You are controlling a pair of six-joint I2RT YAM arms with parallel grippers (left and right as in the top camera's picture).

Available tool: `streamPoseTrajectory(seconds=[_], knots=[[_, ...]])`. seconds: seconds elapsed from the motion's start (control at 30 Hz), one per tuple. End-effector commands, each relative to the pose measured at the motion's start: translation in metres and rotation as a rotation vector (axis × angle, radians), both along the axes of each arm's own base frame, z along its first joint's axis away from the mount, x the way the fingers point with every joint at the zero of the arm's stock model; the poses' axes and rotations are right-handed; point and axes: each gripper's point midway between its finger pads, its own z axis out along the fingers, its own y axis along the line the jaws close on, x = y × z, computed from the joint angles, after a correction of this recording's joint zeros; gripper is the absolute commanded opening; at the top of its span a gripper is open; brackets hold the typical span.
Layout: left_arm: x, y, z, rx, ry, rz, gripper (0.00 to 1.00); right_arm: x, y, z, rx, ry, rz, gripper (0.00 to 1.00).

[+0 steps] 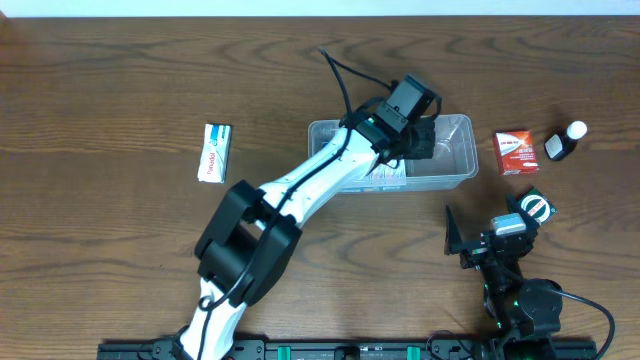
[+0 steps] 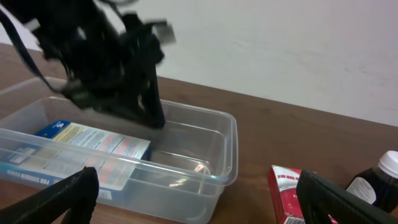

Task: Pack container
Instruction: 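Push the blue box flat inside the container with the left gripper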

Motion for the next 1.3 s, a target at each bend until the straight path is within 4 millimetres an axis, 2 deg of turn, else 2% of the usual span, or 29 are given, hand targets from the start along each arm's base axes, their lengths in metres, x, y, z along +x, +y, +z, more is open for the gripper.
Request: streamPoseTrajectory(seconds=[0.0, 0.27, 0.67, 1.27], knots=[[0.002, 0.002, -0.017, 0.032, 0.002, -0.007, 0.06, 0.0, -0.003, -0.001, -0.013, 0.0, -0.011, 0.99], [0.01, 0.01, -0.027, 0.094, -0.042, -0.004, 0.06, 0.0, -0.003, -0.001, -0.013, 0.0, -0.011, 0.99], [0.007, 0.01, -0.052, 0.125, -0.012, -0.012, 0.06, 0.0, -0.003, -0.001, -0.013, 0.0, -0.011, 0.99], [0.005, 0.008, -0.058, 0.141, -0.021, -0.033, 0.06, 0.0, -0.003, -0.001, -0.013, 0.0, -0.011, 0.99]])
